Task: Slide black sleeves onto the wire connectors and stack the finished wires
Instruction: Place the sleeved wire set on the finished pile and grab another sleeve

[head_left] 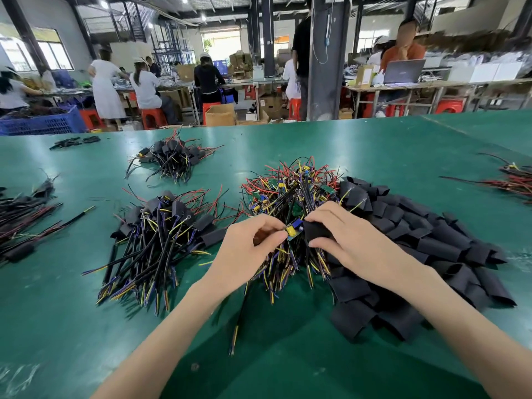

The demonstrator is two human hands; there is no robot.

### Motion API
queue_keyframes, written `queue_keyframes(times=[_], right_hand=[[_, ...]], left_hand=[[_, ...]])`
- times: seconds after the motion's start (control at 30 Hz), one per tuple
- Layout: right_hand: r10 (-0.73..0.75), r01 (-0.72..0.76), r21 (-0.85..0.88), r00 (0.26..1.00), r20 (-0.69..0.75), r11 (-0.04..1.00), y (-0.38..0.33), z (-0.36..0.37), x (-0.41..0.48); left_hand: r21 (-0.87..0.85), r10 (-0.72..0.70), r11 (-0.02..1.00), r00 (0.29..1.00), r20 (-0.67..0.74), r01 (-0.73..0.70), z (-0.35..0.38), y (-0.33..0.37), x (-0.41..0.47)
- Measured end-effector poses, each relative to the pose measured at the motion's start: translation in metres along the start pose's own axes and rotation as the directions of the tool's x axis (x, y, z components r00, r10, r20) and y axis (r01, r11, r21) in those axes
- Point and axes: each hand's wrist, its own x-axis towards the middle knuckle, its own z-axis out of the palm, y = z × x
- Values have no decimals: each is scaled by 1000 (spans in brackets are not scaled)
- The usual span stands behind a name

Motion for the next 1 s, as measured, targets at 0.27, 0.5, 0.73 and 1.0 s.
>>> queue_keyframes(times=[0.27, 0.5, 0.73, 1.0], right_hand=[[14, -10, 56, 997, -80, 998, 0, 0, -2], [-25, 33, 132, 997, -67, 991, 4, 3, -1], [-21, 31, 225, 999, -49, 974, 1, 4, 1], [-36, 46, 93, 994, -107, 995, -3, 11, -3]], left_hand=[[58, 38, 998, 999, -7, -37, -3, 0, 1], [178, 178, 969, 984, -7, -174, -6, 1, 1], [274, 293, 917, 956, 32, -290, -6, -2, 2], [246, 231, 944, 973, -15, -221, -2, -1, 1]])
